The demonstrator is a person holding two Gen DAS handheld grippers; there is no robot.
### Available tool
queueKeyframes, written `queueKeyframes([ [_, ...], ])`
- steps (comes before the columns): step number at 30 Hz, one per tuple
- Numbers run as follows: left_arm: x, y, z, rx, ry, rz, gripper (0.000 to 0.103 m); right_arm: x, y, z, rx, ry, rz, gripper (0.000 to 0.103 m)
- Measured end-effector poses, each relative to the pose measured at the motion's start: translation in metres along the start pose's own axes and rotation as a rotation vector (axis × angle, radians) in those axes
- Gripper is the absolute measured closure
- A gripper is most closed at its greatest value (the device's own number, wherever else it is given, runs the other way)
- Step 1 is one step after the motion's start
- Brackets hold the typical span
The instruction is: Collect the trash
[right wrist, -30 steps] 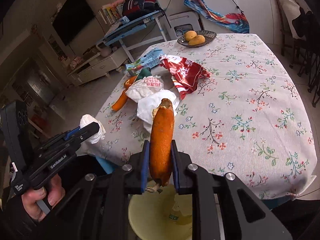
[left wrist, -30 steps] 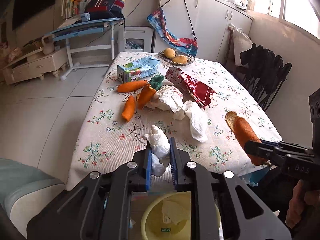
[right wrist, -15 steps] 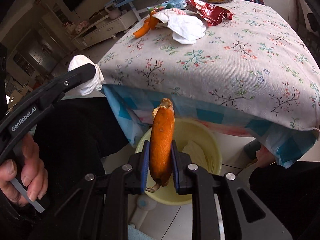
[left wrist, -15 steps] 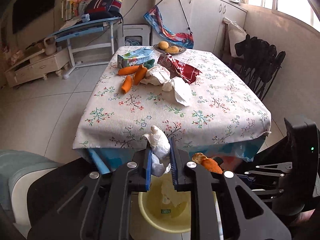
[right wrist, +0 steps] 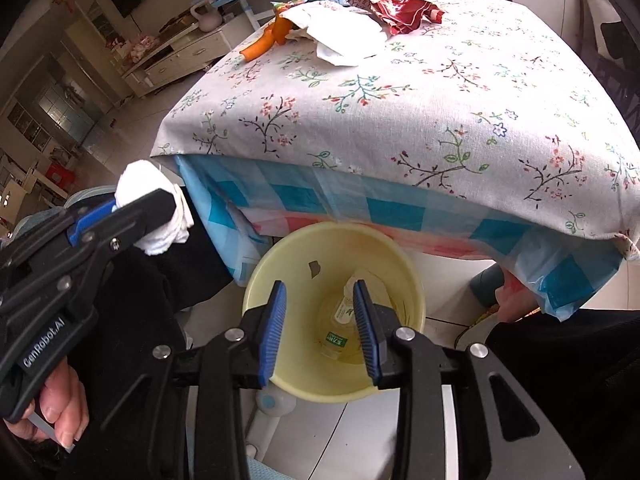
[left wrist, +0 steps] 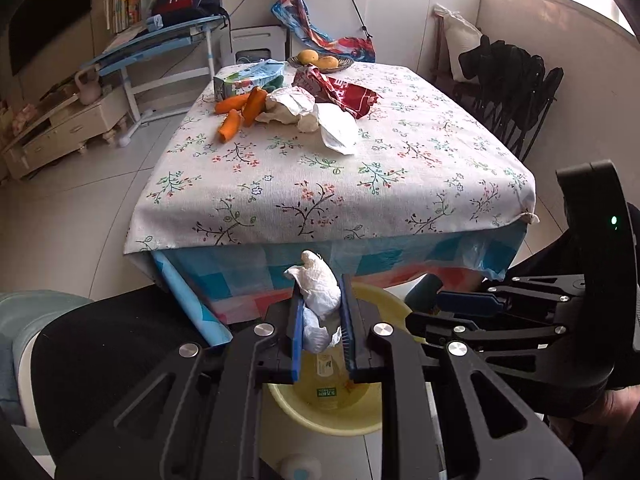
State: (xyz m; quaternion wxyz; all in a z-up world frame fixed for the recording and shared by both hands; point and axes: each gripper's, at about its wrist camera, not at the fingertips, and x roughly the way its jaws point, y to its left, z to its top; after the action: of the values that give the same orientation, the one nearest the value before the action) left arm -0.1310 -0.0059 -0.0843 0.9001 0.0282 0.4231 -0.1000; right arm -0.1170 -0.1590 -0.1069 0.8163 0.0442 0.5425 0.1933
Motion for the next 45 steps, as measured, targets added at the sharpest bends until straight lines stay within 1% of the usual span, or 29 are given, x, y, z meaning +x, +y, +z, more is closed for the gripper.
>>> queueKeyframes([
  [2, 0.002, -0.004, -0.002, 0.01, 0.01, -0.006, 0.087, -0.002, -0.001, 0.001, 0.008, -0.016, -0.01, 0.06],
  [6, 0.006, -0.01, -0.007, 0.031, 0.032, -0.013, 0.087, -0.009, -0.005, 0.002, 0.027, -0.055, -0.033, 0.056],
  [8, 0.01, -0.012, -0.009, 0.039, 0.057, -0.034, 0.087, -0.012, -0.007, 0.003, 0.033, -0.08, -0.045, 0.051],
  [9, 0.013, -0.014, -0.011, 0.043, 0.074, -0.043, 0.084, -0.015, -0.009, 0.003, 0.036, -0.094, -0.052, 0.05],
  [10, 0.015, -0.014, -0.013, 0.047, 0.085, -0.047, 0.076, -0.016, -0.01, 0.003, 0.038, -0.107, -0.058, 0.049],
  [11, 0.017, -0.016, -0.015, 0.052, 0.09, -0.043, 0.07, -0.018, -0.01, 0.003, 0.041, -0.12, -0.065, 0.047],
  [12, 0.018, -0.018, -0.017, 0.058, 0.089, -0.034, 0.06, -0.021, -0.011, 0.004, 0.045, -0.132, -0.07, 0.046],
  [13, 0.017, -0.018, -0.017, 0.063, 0.085, -0.025, 0.055, -0.022, -0.012, 0.005, 0.05, -0.143, -0.075, 0.044],
  [18, 0.015, -0.014, -0.016, 0.044, 0.069, -0.009, 0.045, -0.027, -0.015, 0.007, 0.065, -0.171, -0.09, 0.04],
  [21, 0.014, -0.01, -0.016, 0.024, 0.061, -0.004, 0.042, -0.027, -0.016, 0.008, 0.067, -0.181, -0.095, 0.038],
  [22, 0.013, -0.008, -0.016, 0.017, 0.052, 0.002, 0.04, -0.028, -0.016, 0.008, 0.067, -0.186, -0.096, 0.037],
  [23, 0.011, -0.007, -0.015, 0.009, 0.039, 0.012, 0.038, -0.03, -0.017, 0.008, 0.068, -0.193, -0.097, 0.035],
  [25, 0.007, -0.002, -0.014, -0.016, 0.006, 0.04, 0.028, -0.032, -0.017, 0.008, 0.069, -0.211, -0.095, 0.033],
  [28, -0.002, 0.008, -0.012, -0.066, -0.056, 0.081, 0.021, -0.037, -0.015, 0.008, 0.067, -0.243, -0.091, 0.03],
  [32, -0.009, 0.022, -0.01, -0.133, -0.108, 0.123, 0.018, -0.042, -0.014, 0.008, 0.059, -0.272, -0.092, 0.027],
  [35, -0.014, 0.029, -0.01, -0.163, -0.139, 0.153, 0.017, -0.044, -0.013, 0.008, 0.056, -0.286, -0.095, 0.027],
  [39, -0.017, 0.032, -0.008, -0.178, -0.169, 0.182, 0.014, -0.048, -0.011, 0.008, 0.046, -0.312, -0.102, 0.025],
  [45, -0.017, 0.03, -0.008, -0.171, -0.177, 0.189, 0.014, -0.049, -0.009, 0.008, 0.033, -0.328, -0.114, 0.024],
])
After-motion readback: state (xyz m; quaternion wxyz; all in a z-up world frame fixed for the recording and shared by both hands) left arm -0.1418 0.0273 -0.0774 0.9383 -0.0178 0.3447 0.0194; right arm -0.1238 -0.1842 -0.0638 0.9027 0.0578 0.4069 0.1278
